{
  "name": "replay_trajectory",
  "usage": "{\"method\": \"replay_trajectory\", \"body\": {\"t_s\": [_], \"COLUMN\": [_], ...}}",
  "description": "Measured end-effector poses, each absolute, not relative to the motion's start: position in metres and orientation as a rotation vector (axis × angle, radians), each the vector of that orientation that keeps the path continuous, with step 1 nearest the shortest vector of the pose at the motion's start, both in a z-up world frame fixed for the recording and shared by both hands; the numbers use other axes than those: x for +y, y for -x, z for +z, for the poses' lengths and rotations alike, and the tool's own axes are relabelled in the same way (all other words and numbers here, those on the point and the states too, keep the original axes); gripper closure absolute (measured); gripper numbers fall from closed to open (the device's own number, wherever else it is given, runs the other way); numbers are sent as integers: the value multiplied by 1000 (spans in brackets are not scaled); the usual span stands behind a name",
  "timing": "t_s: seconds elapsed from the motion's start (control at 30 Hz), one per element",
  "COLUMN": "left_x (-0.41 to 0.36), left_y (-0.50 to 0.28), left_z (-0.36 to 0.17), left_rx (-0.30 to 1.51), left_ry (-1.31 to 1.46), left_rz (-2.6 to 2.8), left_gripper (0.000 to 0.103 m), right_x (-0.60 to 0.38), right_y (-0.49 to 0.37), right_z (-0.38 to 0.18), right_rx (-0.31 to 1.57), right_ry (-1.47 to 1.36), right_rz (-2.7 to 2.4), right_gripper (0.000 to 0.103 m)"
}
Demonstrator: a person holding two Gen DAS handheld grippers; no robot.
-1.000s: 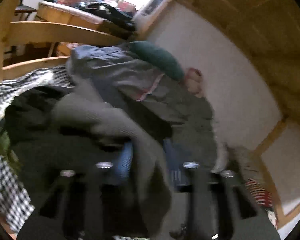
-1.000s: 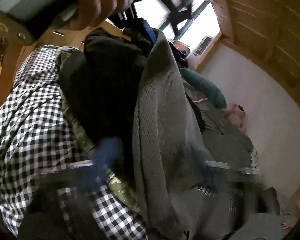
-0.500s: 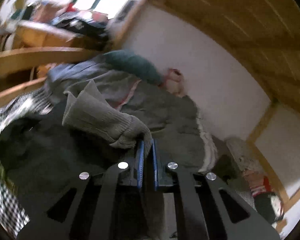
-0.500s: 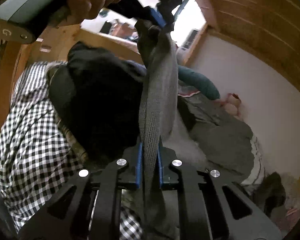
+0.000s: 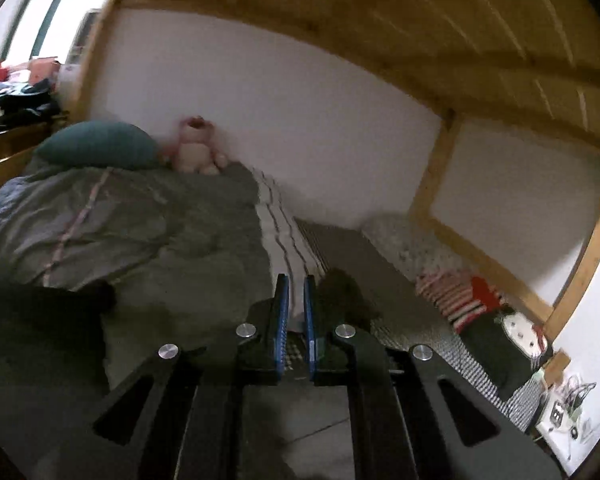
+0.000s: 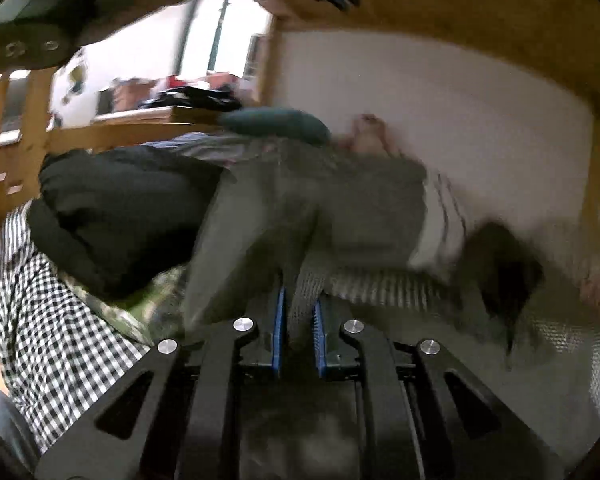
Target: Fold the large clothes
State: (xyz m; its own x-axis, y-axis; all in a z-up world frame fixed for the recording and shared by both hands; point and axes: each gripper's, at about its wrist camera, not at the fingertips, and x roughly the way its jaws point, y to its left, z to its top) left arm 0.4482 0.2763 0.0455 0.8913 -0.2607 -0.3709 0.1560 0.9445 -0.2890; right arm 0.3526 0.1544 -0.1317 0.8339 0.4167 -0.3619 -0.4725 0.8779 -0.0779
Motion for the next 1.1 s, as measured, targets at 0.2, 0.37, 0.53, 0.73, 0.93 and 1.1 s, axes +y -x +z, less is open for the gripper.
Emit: {"method": "replay_trajectory", "body": {"t_s": [0.2, 0.37, 0.53, 0.73, 0.93, 1.1], "left_x": [260, 283, 283, 248, 205, 166], "left_y": [-459, -456, -443, -428, -393, -396], "left_z": [15, -44, -112, -182, -179, -187], "left_rx": [513, 637, 768, 885, 755, 776], "left_ry": [249, 336, 355, 235, -11, -192], "left_rz": [-145, -76, -69, -105, -108, -87], "left_gripper": [66, 46, 45, 45, 16, 14], "right_x": [108, 88, 61, 8, 77, 158], "right_y": [-378, -361, -365, -444, -594, -646], "right_z": [-163, -168, -170, -146, -186, -242], "right_rx": [505, 519, 640, 685, 1156, 1508], "right_ry": [-24, -144, -289, -436, -546, -501], "right_rz": [495, 614, 724, 695, 899, 898], "right_gripper": [90, 90, 13, 3, 3, 4]}}
